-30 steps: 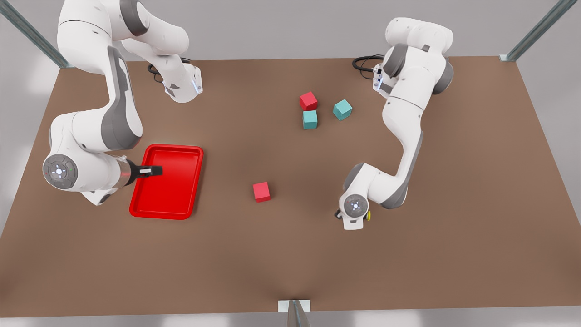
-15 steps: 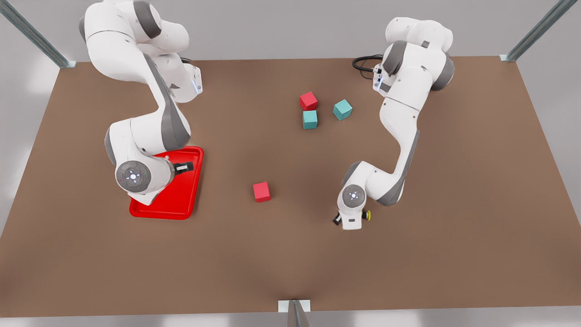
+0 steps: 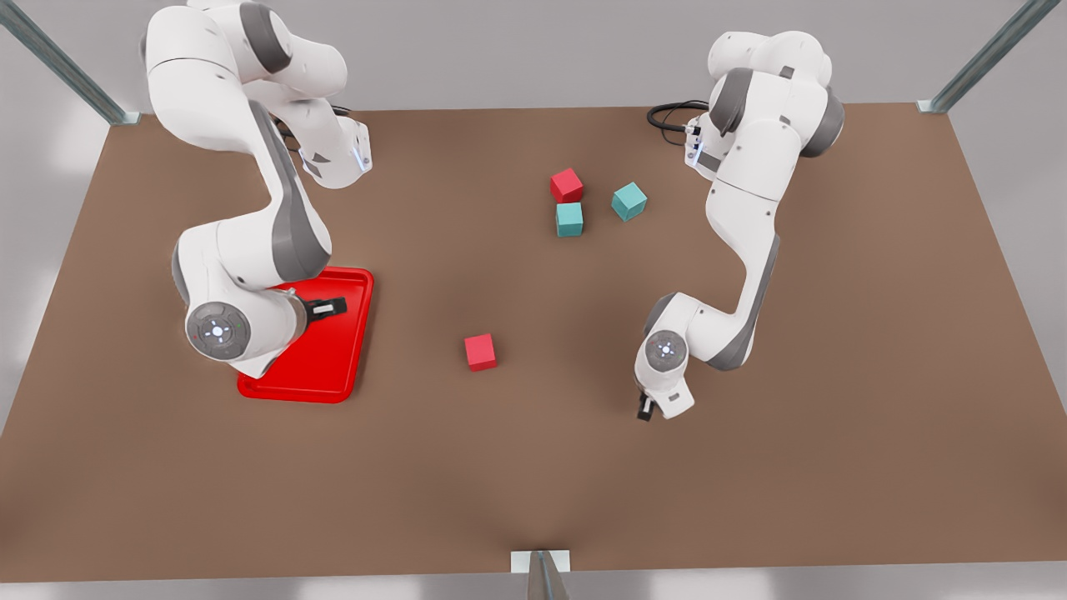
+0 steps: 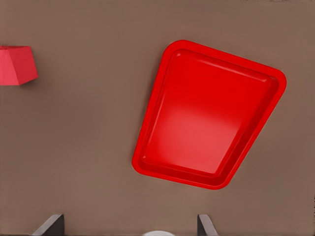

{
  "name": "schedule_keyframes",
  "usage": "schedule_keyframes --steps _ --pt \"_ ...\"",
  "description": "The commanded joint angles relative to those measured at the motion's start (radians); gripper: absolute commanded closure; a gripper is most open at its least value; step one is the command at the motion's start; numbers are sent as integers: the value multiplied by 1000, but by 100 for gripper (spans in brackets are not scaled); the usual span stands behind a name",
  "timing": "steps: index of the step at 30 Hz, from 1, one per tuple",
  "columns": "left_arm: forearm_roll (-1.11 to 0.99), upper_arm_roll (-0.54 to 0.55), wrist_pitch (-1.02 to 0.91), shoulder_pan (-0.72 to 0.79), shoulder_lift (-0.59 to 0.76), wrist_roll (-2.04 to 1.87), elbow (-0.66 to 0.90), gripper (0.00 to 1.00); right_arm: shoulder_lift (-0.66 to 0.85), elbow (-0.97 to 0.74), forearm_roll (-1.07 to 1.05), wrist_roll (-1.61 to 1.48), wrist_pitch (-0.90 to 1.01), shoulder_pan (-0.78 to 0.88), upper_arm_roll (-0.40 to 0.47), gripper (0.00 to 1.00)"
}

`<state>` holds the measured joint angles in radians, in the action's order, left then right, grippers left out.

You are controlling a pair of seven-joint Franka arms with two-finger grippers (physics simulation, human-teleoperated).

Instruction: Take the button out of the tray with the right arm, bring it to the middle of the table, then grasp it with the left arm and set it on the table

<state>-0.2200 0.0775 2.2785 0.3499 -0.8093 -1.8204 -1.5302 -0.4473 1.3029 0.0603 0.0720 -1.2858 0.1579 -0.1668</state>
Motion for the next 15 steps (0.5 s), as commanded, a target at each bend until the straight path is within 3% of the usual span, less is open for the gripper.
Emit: schedule_keyframes --steps 1,5,10,15 --pt "-12 -4 18 0 2 -356 -7 0 -14 7 75 6 23 97 0 0" --pt "-12 -5 21 0 2 -353 -22 0 -13 -8 -16 -4 23 -13 1 0" --pt "-13 -5 26 -3 -1 -346 -30 2 -16 -40 -22 -1 13 -37 7 0" --pt "-16 -5 27 -8 -4 -344 -31 17 -16 -40 -27 -1 11 -66 6 0"
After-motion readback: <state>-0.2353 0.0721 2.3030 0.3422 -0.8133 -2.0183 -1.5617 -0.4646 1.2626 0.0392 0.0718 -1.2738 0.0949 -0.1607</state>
